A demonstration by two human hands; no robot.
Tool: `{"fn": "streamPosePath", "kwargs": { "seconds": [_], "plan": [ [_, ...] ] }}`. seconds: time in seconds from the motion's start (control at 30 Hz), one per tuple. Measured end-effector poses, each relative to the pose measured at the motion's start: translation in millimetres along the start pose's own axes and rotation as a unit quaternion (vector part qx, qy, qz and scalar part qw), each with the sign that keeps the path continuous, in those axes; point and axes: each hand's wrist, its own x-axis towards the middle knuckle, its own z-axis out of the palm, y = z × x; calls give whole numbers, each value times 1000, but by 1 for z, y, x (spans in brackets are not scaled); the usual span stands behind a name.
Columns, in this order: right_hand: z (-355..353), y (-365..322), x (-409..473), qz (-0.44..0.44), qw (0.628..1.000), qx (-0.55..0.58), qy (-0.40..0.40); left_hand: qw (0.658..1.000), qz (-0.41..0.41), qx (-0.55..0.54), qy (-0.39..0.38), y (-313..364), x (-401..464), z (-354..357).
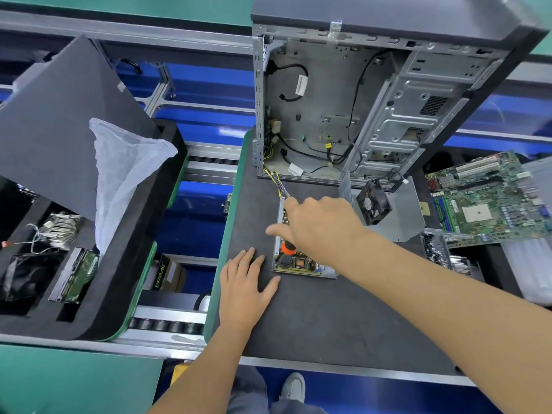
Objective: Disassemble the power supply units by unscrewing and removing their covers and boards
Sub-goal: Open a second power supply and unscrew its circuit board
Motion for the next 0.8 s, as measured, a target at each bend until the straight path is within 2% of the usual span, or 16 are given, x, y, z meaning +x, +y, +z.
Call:
{"fn": "streamPosePath", "kwargs": {
  "seconds": [0.1, 0.23, 0.37, 0.43, 0.53, 0.67, 0.8],
  "plan": [
    [1, 1, -2, -25, 999, 38, 12, 1000, 0, -2, 4, -1, 0, 0],
    [0, 2, -2, -47, 983, 161, -73, 1000, -4, 0, -1, 0, 0, 1],
    [-7, -1, -3, -4, 984, 132, -123, 1000, -4, 0, -5, -2, 1, 2],
    [-13, -5, -5, -18, 992, 59, -108, 1000, -5, 1, -8, -2, 1, 2],
    [-12, -12, -4, -21, 998, -30, -44, 1000, -12, 0, -15, -1, 1, 2],
    [-9, -15, -2, -48, 998, 13, -33, 1000, -8, -10, -14, -1, 1, 2],
    [-9, -12, -1, -76, 989, 125, -36, 1000, -12, -12, -15, -1, 0, 0]
  ]
}}
